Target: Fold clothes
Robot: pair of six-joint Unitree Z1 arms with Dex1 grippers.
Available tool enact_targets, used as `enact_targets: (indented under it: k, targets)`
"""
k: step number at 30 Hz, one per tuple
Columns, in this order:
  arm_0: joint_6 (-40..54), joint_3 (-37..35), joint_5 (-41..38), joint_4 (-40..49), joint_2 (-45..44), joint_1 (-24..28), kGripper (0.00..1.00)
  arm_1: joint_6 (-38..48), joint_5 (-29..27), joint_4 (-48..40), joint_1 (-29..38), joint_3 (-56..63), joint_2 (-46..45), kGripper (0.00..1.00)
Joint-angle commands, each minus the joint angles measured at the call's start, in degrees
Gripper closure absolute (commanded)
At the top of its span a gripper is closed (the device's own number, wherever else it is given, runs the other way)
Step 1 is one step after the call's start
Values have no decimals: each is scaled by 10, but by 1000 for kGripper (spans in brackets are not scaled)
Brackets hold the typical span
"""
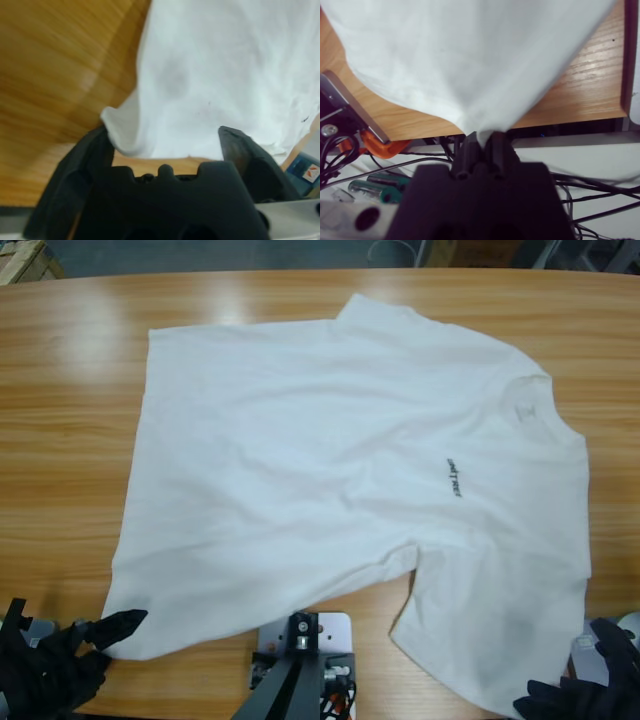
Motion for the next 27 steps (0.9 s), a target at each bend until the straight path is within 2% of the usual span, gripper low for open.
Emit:
enact_targets:
  k: [1, 3, 4, 5, 6, 14, 23, 27]
  targets:
    - [-98, 40, 29, -1, 12, 8, 644, -9, -2, -11, -2, 16, 13, 1000]
    - [-93, 43, 33, -1, -3, 8, 647, -10, -2, -11, -2, 16, 13, 1000]
    - [-90, 44, 34, -1, -9, 8, 726, -10, -2, -11, -2, 16, 13, 1000]
    - [-86, 45, 34, -1, -14, 8, 928, -10, -2, -11, -2, 16, 13, 1000]
    - [-75, 45, 34, -1, -19, 8, 1000, -10, -3, -11, -2, 16, 13, 1000]
    - [63, 45, 26, 1, -32, 21, 1000, -10, -2, -10, -2, 16, 11, 1000]
    - [80, 42, 25, 2, -33, 29, 1000, -11, -5, -9, -2, 16, 9, 1000]
    - [80, 34, -6, 2, -46, 29, 1000, -26, -27, 56, -2, -13, -35, 1000]
